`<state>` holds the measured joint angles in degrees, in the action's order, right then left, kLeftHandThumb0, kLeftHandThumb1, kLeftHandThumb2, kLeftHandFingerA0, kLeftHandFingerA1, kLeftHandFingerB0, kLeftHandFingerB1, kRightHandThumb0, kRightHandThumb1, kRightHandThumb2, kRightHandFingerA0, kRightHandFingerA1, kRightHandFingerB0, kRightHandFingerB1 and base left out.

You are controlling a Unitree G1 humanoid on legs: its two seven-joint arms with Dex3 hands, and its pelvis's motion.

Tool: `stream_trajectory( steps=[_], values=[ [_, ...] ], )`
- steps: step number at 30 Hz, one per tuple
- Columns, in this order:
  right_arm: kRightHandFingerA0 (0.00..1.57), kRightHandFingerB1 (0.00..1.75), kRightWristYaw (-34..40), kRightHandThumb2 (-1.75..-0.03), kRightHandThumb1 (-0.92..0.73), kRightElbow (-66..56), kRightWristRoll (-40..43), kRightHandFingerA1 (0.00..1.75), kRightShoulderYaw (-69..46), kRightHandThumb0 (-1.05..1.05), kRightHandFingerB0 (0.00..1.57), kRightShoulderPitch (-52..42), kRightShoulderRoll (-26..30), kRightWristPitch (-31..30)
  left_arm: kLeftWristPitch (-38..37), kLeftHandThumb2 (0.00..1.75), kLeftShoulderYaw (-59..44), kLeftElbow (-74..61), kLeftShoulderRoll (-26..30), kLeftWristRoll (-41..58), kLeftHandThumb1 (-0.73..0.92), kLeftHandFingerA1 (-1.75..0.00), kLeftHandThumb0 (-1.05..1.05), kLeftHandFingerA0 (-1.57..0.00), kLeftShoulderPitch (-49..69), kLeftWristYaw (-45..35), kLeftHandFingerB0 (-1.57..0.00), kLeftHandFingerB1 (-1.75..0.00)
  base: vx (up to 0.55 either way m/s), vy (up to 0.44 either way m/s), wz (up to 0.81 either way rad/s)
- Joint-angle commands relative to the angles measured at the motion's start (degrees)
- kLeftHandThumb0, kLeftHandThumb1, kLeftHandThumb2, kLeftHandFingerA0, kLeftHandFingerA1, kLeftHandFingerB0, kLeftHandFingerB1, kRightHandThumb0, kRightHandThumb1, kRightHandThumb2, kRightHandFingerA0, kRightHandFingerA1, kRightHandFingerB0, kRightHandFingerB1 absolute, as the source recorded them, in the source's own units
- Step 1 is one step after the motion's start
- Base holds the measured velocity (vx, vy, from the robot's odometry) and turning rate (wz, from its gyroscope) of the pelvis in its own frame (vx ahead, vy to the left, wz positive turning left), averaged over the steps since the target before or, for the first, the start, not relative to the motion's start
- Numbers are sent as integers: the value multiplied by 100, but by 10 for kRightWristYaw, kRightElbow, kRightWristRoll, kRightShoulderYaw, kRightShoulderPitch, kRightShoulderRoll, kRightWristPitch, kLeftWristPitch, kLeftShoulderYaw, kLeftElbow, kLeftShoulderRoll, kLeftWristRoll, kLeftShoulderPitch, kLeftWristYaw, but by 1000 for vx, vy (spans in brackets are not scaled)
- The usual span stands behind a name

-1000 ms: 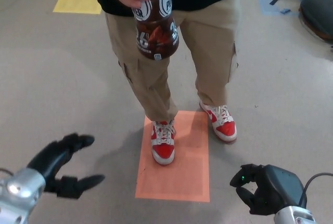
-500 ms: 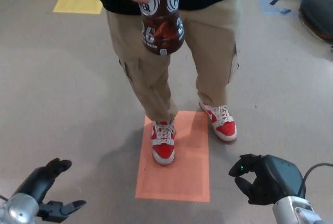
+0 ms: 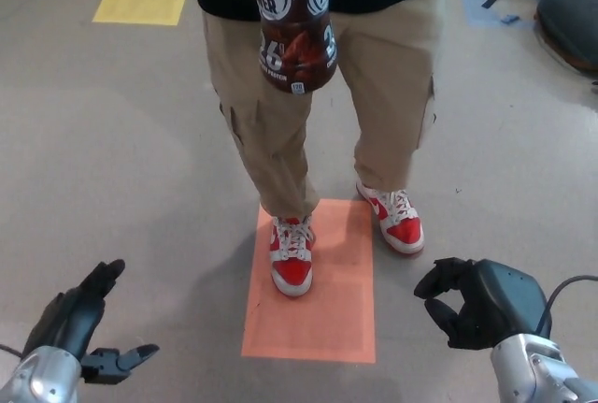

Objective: The robot recieved a bottle of protein shake from a person using its left hand and then shake the protein up and down 2 two times and hand it back to the person

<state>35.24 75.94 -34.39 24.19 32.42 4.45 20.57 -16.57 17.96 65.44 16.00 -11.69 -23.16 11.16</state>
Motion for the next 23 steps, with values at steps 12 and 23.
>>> stream_trajectory(
  steps=[12,23],
  values=[
    [100,60,-21,-87,-60,3,7,81,-13,-41,92,15,14,-20,-98,58,26,61,13,-89,58,-33,-41,-28,-39,71,0,-21,0,0,0],
    [102,62,-17,-89,-60,4,0,81,-5,-42,92,0,13,-14,-90,74,66,61,19,-147,56,-41,-52,-28,-22,129,-10,-35,0,0,0]
  ],
)
